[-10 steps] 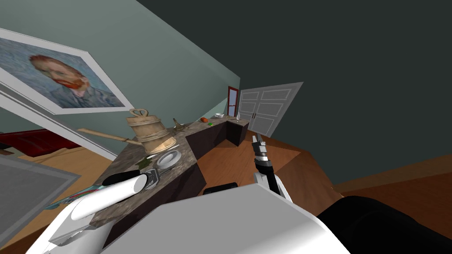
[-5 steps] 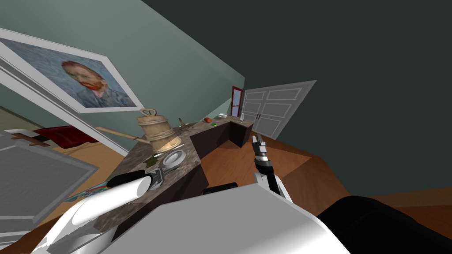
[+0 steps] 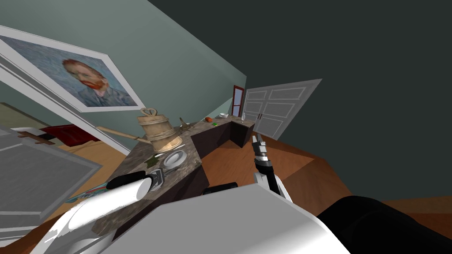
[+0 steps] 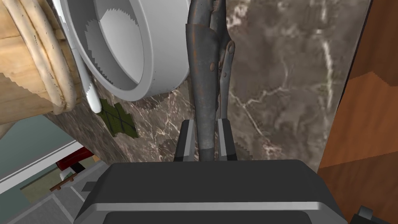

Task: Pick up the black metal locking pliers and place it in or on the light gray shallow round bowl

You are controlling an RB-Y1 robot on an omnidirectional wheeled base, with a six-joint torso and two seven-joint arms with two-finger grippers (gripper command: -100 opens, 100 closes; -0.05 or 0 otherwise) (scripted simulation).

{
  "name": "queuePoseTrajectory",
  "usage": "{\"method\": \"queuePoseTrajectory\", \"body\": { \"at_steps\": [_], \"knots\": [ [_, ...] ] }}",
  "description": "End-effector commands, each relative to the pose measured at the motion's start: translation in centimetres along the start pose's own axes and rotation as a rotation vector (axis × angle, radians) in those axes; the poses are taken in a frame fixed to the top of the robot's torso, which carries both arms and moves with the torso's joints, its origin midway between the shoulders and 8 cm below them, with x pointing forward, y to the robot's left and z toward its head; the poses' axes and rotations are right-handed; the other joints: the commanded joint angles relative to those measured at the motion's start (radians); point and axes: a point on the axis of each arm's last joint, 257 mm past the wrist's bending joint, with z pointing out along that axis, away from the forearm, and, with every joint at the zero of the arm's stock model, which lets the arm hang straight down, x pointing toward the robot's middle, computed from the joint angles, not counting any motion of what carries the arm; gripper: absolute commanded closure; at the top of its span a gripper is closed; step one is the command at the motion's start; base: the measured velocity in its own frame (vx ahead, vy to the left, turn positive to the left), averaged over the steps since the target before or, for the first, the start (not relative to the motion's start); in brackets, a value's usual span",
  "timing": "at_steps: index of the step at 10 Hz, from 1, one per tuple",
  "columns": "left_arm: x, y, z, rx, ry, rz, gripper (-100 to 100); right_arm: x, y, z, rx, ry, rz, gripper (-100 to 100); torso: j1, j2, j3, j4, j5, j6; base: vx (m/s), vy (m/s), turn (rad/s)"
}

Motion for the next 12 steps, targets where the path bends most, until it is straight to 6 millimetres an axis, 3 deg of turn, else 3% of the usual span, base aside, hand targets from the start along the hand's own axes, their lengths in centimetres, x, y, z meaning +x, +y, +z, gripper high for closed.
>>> {"method": "queuePoseTrajectory", "body": {
  "at_steps": [1,12],
  "knots": [
    [-1.4,-0.5,-0.1,-0.004,-0.031,0.001,100,0.0,0.0,0.0,0.0,0.0,0.0,0,0.0,0.0,0.0,0.0,0.0,0.0,-0.056,0.038,-0.084],
    [-11.1,-5.1,-1.8,-0.007,-0.262,-0.034,100,0.0,0.0,0.0,0.0,0.0,0.0,0,0.001,0.003,0.002,0.001,0.0,0.0,-0.056,0.032,-0.088]
  ]
}}
